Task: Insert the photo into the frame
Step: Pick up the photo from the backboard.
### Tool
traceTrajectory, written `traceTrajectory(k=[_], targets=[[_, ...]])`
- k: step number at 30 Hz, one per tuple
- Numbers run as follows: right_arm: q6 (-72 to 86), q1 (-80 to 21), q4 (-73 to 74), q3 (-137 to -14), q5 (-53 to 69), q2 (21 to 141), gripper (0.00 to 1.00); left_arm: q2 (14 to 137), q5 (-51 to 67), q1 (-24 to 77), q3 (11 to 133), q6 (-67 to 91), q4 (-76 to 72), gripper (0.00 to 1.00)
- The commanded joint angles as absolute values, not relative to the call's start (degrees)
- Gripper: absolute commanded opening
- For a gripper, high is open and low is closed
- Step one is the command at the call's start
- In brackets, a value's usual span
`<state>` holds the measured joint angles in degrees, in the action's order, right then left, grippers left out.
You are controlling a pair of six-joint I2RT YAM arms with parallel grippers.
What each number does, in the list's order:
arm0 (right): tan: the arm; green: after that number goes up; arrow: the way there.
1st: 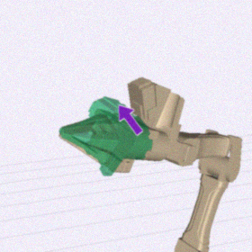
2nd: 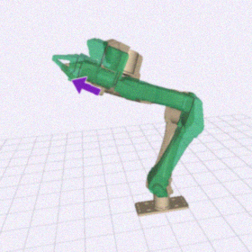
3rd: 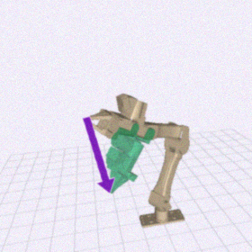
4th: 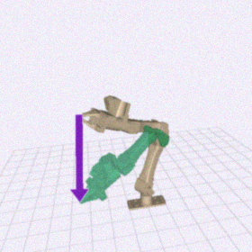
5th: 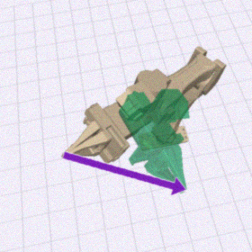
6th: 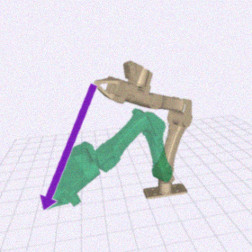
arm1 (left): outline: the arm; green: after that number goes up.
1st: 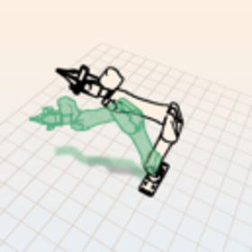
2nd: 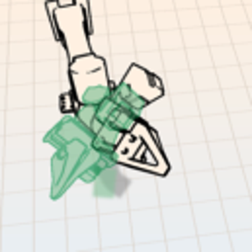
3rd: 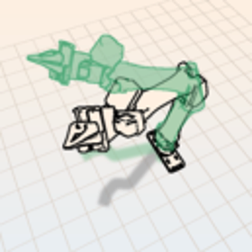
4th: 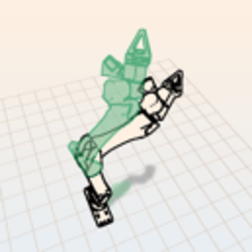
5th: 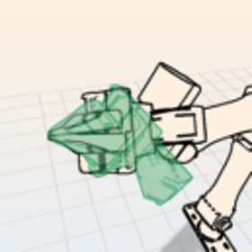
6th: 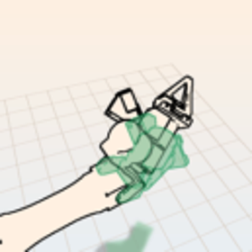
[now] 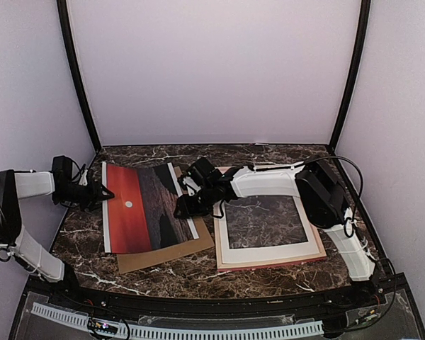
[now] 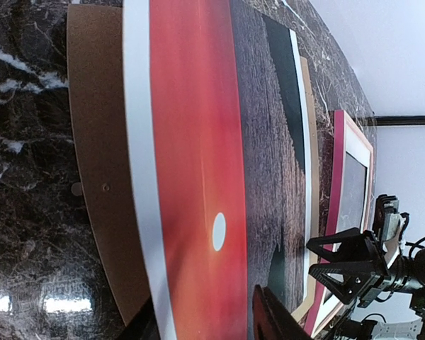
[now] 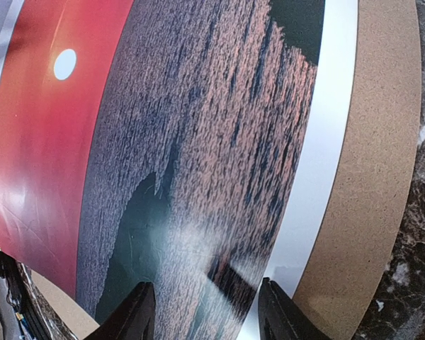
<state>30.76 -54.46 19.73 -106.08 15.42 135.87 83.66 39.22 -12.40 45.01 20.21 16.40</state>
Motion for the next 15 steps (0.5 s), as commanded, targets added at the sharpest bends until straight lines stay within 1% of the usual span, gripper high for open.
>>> traceTrajectory(k=[1,2,6,9,15], targets=[[31.32,-55.35,24.09,-105.51,15.26,138.12,0.52,82.32,38.74,-12.26,45.37,19.71,17.53,0.38],[31.37,-55.37,24.08,-105.44,15.26,138.13,0.52,82.42,39.19,-12.29,45.36,19.74,17.28,0.37],[31.42,-55.37,23.92,-105.34,15.21,137.86,0.52,83.4,40.32,-12.29,45.43,19.93,16.75,0.27],[31.28,-55.37,23.69,-105.19,15.16,137.15,0.53,83.75,40.9,-12.28,45.55,20.12,16.49,0.18],[29.9,-55.37,25.88,-106.95,13.84,134.37,0.58,82.39,41.23,-12.18,46.15,20.61,16.57,0.02]])
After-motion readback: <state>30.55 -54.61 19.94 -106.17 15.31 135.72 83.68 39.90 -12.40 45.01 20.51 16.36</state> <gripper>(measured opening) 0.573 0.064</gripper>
